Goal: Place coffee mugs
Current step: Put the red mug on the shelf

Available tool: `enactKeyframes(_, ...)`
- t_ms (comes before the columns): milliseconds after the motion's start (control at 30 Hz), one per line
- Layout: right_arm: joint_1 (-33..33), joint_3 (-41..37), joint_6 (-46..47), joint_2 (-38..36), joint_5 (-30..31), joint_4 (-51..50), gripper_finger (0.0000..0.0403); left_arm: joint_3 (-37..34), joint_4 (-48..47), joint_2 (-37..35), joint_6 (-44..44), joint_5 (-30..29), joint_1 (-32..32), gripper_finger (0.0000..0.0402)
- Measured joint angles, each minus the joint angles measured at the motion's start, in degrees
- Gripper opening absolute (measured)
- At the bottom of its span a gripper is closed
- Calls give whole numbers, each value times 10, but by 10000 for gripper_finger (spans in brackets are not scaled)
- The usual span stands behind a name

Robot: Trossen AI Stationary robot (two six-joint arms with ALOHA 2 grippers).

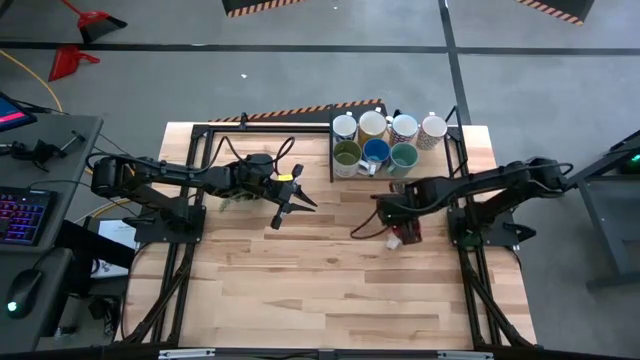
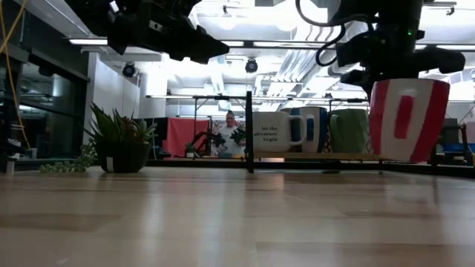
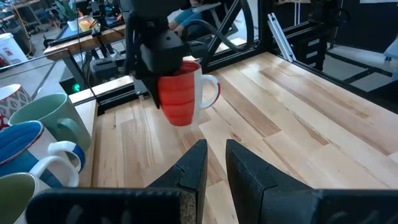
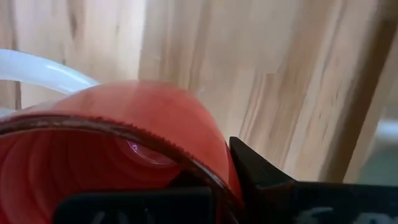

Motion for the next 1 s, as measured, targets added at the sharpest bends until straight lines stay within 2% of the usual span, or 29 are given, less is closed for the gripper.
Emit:
enactKeyframes(167,-11,0,-132,3,-48,-6,0,0,0,0,0,0,0,51)
enactKeyframes(333,-12,-1,-195,38,-77,-10,0,0,0,0,0,0,0,51)
enactKeyframes(567,-9,-1,-199,83,-75,11,0,0,3,0,-5,0,0,51)
enactKeyframes(800,-8,-1,-194,88,-78,43,1,0,3,0,-6,0,0,51)
enactKeyframes(1000,-8,-1,-169,88,-78,45,20,0,3,0,-10,0,0,51)
